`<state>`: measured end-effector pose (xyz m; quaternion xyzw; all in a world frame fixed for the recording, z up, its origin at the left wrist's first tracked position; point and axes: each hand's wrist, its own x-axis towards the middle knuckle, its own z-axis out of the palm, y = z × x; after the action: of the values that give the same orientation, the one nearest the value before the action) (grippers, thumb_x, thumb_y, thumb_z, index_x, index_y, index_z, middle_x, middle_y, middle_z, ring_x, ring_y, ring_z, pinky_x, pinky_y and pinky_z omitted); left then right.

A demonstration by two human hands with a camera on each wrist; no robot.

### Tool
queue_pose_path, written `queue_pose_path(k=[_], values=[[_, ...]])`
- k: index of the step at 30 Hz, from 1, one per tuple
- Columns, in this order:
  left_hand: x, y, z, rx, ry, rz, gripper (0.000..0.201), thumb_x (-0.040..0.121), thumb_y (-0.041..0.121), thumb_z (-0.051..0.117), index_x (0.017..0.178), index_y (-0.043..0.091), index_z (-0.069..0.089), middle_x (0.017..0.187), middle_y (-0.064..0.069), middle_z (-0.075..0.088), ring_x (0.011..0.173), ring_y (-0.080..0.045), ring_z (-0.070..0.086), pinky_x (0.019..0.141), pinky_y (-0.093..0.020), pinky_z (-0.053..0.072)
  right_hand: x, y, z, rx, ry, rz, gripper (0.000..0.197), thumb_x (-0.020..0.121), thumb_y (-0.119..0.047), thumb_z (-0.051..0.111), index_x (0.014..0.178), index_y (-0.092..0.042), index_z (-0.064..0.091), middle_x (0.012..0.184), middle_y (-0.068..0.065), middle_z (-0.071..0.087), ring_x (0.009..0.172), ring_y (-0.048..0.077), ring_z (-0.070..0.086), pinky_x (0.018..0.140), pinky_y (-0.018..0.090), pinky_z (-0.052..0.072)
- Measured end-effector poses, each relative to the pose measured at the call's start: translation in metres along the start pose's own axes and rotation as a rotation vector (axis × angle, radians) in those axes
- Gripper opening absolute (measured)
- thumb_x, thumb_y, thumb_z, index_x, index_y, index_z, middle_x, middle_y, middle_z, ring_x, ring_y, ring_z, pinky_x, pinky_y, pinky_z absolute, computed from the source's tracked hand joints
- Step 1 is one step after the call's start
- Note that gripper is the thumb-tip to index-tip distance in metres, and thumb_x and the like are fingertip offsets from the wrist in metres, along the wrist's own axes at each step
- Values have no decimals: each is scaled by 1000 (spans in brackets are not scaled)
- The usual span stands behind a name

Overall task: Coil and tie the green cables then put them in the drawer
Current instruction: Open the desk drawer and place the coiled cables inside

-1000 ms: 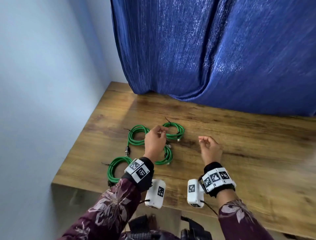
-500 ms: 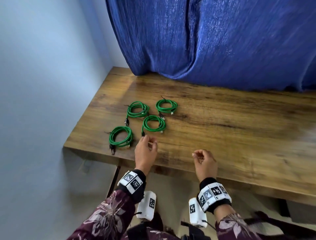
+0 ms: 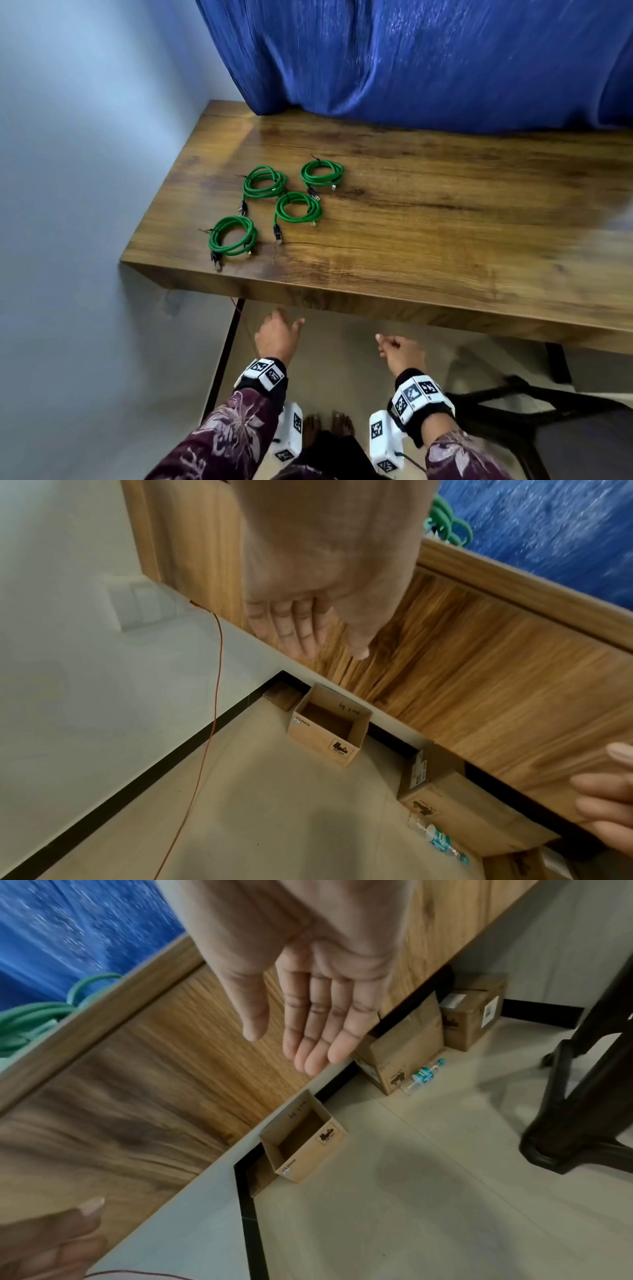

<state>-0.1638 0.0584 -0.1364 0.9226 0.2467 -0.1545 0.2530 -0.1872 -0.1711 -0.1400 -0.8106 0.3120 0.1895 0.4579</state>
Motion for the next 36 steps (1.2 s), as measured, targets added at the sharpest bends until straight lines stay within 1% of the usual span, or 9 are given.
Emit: queue_pose_path(k=[4,7,12,16,21,24,27,31,36], values=[[11,-4,18,154,-110,-35,52,90,41,52,131,10,42,132,-13,51,122,-30,48,100,-40,34,26,14,18,99,-55,125,23,87,-27,64,66,-16,63,71,6,69,70,19,64,74,30,48],[25,-5,30,210,-150,-23,57,90,39,50,135,7,36,136,-14,47,125,-32,45,102,-42,33,55,24,35,233,-108,254,20,88,-15,60,96,1,68,66,2,63,64,14,59,73,31,48],[50,-7,55,351,-119,112,63,90,42,47,141,9,29,139,-13,43,129,-32,38,109,-48,22,85,15,55,579,-85,333,27,90,3,51,115,9,57,113,28,61,106,38,60,62,24,49],[65,-8,70,393,-106,129,62,90,45,45,139,8,33,141,-13,41,131,-32,35,112,-51,16,99,7,68,889,-93,387,12,90,6,47,88,-2,57,72,7,67,57,12,67,54,19,52],[67,-6,75,386,-97,133,60,91,43,43,139,8,33,144,-11,39,135,-28,31,113,-54,6,100,-5,73,1220,-73,455,30,88,12,32,68,-5,45,76,11,48,72,24,51,92,33,41],[67,-9,78,344,-73,135,54,91,35,43,138,9,35,142,-10,40,134,-28,33,113,-53,8,97,-10,73,1271,-80,474,31,89,12,30,68,-5,44,76,11,47,72,24,50,97,35,38],[70,-14,77,-24,-46,-11,48,92,23,43,137,7,36,138,-14,46,126,-32,43,109,-43,25,94,-8,72,1293,-96,464,28,90,9,31,70,-6,44,80,10,51,76,24,52,100,39,38],[84,-10,66,-1170,-154,-431,43,98,6,22,140,4,27,139,-19,45,113,-26,51,92,-37,38,90,-8,70,1340,-114,440,28,90,6,31,70,-8,44,80,9,52,79,24,53,99,41,38],[90,-6,54,-1456,-187,-514,41,101,9,25,139,0,34,133,-17,47,120,-29,49,99,-38,41,91,-6,72,1327,-123,411,27,90,4,32,68,-9,43,77,7,49,78,22,52,95,38,39]])
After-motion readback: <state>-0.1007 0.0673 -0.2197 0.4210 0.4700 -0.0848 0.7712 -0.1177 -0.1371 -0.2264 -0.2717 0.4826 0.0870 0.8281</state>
